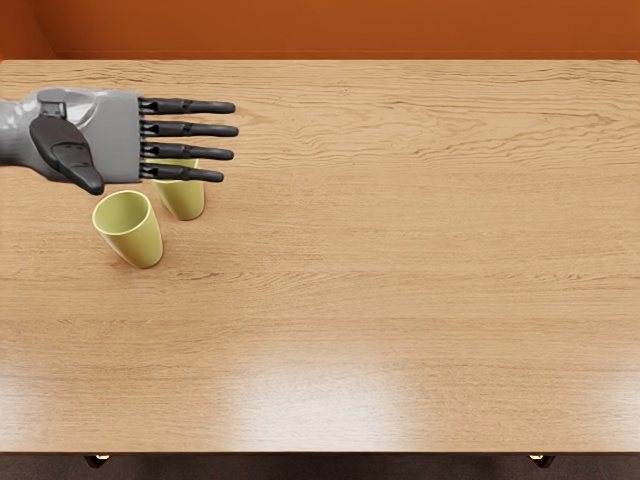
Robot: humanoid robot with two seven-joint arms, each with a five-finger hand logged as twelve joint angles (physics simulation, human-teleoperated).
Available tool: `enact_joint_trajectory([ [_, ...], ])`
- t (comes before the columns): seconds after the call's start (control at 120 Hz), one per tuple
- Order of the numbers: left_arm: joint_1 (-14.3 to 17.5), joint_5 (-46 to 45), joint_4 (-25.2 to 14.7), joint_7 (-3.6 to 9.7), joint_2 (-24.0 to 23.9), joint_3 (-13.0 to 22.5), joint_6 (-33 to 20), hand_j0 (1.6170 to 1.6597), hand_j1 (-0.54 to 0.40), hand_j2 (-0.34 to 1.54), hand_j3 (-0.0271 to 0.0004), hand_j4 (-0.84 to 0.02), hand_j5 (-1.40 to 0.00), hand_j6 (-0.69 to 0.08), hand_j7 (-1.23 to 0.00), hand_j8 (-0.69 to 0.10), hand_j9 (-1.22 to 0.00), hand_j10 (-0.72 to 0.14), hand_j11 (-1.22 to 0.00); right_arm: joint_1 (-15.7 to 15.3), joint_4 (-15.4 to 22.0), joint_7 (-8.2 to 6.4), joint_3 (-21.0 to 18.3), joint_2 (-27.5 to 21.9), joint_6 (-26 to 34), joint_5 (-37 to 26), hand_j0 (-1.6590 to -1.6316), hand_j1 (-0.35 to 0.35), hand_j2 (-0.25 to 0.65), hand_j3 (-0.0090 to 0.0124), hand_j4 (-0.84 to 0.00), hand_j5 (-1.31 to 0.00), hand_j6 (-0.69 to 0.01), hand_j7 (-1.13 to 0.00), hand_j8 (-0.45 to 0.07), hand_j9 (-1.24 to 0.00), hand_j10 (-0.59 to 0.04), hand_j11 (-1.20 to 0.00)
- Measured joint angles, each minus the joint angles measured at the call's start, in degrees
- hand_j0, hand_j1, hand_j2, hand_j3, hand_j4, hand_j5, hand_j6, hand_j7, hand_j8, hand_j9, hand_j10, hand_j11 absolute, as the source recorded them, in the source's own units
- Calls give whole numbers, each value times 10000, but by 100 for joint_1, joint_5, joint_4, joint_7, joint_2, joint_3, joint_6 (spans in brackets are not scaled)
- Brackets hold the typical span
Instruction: Pick up cup and place in cup with left hand
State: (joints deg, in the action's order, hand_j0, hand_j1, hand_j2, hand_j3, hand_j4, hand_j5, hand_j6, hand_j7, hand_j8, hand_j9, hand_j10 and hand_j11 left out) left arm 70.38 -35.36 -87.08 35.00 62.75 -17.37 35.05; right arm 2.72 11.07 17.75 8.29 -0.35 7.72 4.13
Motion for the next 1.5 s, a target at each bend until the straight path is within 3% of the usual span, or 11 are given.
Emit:
enact_joint_trajectory([
  [0.325, 148, 37, 34, 0, -80, -5, 0, 16581, 3482, -12, 0, 41, 6, 50, 4, 45, 3, 32, 2, -8, 0, -51, 5, 25, -15, 0, -16581, -3139, -59, 0, -294, -381, -295, -381, -295, -381, -294, -381],
  [0.467, 295, 530, 219, 0, -438, -28, 0, 16581, 3483, -11, 0, 38, 6, 46, 4, 42, 2, 30, 2, -8, 0, -40, -1, 26, -16, 0, -16581, -3139, -59, 0, -294, -381, -295, -381, -295, -381, -294, -381],
  [0.608, 754, 1405, 490, 0, -798, -46, -1, 16581, 3484, -9, 0, 29, 4, 35, 3, 32, 2, 23, 1, -8, 0, -30, -9, 27, -16, 0, -16581, -3139, -59, 0, -294, -381, -295, -381, -295, -381, -294, -381],
  [0.775, 824, 2454, 726, 0, -1253, -53, -2, 16581, 3486, -9, 0, 13, 2, 17, 2, 16, 1, 11, 1, -8, -9, -21, -11, 27, -16, -3, -16581, -3139, -59, 0, -294, -381, -295, -381, -295, -381, -294, -381],
  [0.875, 1105, 3024, 839, 0, -1542, -52, -2, 16581, 3488, -6, 0, 8, 1, 11, 1, 10, 1, 7, 1, -8, -16, -19, -11, 27, -16, -5, -16581, -3139, -58, 0, -295, -381, -296, -381, -295, -381, -294, -381],
  [1.175, 1118, 4795, 935, 0, -2241, -33, -3, 16581, 3491, -4, 0, -9, -1, -11, 0, -9, 0, -6, 0, -8, -26, -17, -12, 27, -16, -6, -16581, -3139, -59, 0, -295, -381, -296, -381, -295, -381, -294, -381],
  [1.275, 1252, 5362, 943, 0, -2526, -25, -4, 16581, 3491, -2, 0, -14, -2, -17, -1, -14, 0, -9, 0, -8, -27, -17, -12, 27, -16, -6, -16581, -3139, -59, 0, -295, -381, -296, -381, -295, -381, -294, -381],
  [1.358, 1408, 5774, 954, 0, -2557, -6, -70, 16581, 3491, -3, 0, -15, -2, -18, -1, -16, 0, -10, 0, -8, -32, -17, -12, 27, -16, -6, -16581, -3139, -59, 0, -295, -381, -296, -381, -295, -381, -295, -381],
  [1.5, 1408, 6415, 981, 0, -2744, 63, -253, 16581, 3491, -1, 0, -17, -2, -21, -1, -19, 0, -12, 0, -4, -34, -17, -12, 27, -16, -7, -16581, -3139, -59, 0, -295, -381, -296, -381, -295, -381, -295, -381],
])
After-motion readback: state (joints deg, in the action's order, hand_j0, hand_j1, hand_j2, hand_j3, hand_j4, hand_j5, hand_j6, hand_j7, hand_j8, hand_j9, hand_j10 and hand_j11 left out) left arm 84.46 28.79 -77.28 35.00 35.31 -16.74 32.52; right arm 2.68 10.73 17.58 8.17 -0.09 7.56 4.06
